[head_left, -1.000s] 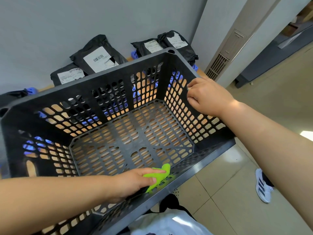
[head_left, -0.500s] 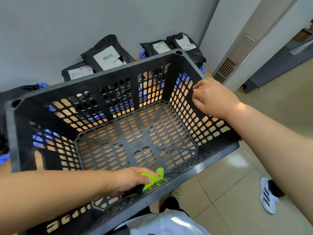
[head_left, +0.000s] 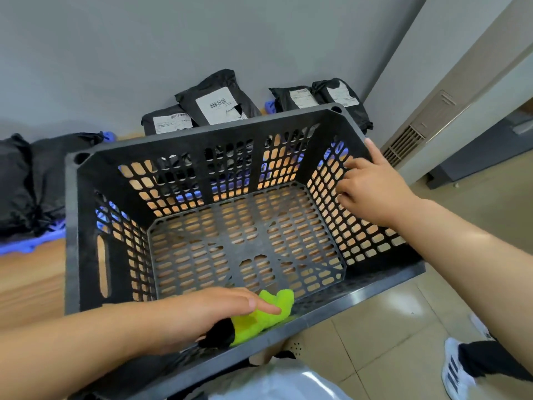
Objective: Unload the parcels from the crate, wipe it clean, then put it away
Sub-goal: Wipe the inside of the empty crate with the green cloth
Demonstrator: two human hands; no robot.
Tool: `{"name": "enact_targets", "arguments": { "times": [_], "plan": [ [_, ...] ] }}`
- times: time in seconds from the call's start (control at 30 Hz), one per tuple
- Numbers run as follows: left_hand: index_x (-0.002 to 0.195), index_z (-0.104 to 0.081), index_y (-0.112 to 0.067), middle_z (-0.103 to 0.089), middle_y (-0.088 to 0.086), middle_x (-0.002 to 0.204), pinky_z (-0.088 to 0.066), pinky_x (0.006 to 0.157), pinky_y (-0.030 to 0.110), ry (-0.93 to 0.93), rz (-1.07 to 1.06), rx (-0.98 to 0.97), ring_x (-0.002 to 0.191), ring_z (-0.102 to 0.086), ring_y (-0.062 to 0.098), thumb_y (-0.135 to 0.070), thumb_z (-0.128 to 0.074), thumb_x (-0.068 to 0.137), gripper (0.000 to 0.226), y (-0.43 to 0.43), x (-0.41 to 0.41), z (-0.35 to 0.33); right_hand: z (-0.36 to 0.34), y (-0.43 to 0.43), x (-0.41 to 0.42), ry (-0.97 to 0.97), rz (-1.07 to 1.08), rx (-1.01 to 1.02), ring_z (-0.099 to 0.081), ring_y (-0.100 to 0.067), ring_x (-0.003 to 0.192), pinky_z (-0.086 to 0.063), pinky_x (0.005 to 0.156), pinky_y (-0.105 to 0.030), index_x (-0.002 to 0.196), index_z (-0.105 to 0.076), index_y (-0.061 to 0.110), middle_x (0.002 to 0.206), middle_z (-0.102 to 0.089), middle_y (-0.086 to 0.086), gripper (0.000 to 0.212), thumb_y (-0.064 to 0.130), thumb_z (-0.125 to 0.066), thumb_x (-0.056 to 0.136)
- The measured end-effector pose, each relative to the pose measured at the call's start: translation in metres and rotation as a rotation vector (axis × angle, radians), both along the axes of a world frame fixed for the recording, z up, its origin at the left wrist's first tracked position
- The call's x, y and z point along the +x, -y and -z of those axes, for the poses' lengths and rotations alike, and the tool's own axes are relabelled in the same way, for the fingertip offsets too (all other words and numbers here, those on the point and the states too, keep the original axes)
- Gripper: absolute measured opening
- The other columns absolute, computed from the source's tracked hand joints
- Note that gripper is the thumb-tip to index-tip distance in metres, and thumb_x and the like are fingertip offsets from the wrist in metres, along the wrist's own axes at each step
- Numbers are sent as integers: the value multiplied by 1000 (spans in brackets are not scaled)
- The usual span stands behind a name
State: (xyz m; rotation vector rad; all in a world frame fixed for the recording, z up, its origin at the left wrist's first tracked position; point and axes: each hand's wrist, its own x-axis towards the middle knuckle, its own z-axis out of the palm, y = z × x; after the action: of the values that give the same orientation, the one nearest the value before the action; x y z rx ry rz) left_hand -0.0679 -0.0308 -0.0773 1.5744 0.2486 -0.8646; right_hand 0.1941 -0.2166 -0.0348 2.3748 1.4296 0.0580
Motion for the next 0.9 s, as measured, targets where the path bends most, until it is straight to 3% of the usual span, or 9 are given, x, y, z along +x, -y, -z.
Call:
{"name": "enact_targets", "arguments": {
  "times": [0.07,0.13,0.23,0.43,0.6,0.67,0.73,0.8,0.9],
  "plan": [
    [100,-73,-42,-52,-13,129,-33,100,17,-2,-3,65,128,-42,6,-29,-54,81,30,5,5,7,4,-24,-19,-65,-89,34,-51,-16,119,5,116,-44,98,-70,30,97,-68,6,29,35,-42,92],
    [81,-71,-56,-50,-17,117,-33,88,10,12,13,55,118,-44,-2,-8,-43,85,55,2,4,2,12,-55,-41,-236,-152,39,-56,-17,107,-23,113,-38,106,-67,24,98,-67,4,29,32,-42,94],
    [102,-63,-55,-51,-15,108,-32,77,4,62,143,53,97,-48,-9,-8,-45,92,52,-8,1,-14,28,-97,-74,-460,-172,48,-57,-21,99,-50,83,-37,112,-63,20,101,-65,0,26,27,-44,95],
    [134,-42,-50,-43,4,123,-27,93,14,128,312,127,118,-33,8,-32,-45,91,47,-24,-9,-30,55,-143,-122,-796,-141,-29,-60,-17,101,-45,79,-29,116,-65,22,113,-67,0,26,23,-53,92],
    [137,-37,-51,-34,-1,147,-20,104,20,154,356,141,137,-25,9,-28,-43,97,47,-34,-16,-33,59,-132,-139,-1485,113,-218,-58,-6,89,-47,91,-31,116,-65,10,99,-66,3,26,10,-58,92],
    [138,-41,-45,-38,-9,147,-22,106,18,174,359,136,131,-32,1,-26,-44,97,44,-37,-16,-39,60,-119,-141,-1653,205,-290,-57,-3,86,-46,93,-33,118,-63,9,94,-66,8,26,9,-53,94],
    [133,-50,-41,-58,-21,121,-32,93,8,181,365,154,104,-47,-17,-27,-44,98,38,-44,-16,-46,60,-108,-141,-1803,279,-342,-58,-2,89,-43,95,-32,109,-68,19,94,-66,14,24,11,-49,97],
    [124,-59,-38,-65,-24,93,-40,83,11,243,322,262,83,-52,-19,-28,-44,98,32,-53,-16,-53,56,-100,-140,-1883,291,-388,-57,-1,102,-39,100,-25,105,-67,32,105,-65,18,28,16,-45,98],
    [120,-60,-38,-63,-21,117,-42,99,27,467,175,672,108,-54,-5,-34,-44,96,29,-77,-13,-56,53,-92,-135,-1892,200,-456,-42,-1,127,-30,109,-22,140,-42,22,139,-45,14,39,21,-37,101]
  ]
}}
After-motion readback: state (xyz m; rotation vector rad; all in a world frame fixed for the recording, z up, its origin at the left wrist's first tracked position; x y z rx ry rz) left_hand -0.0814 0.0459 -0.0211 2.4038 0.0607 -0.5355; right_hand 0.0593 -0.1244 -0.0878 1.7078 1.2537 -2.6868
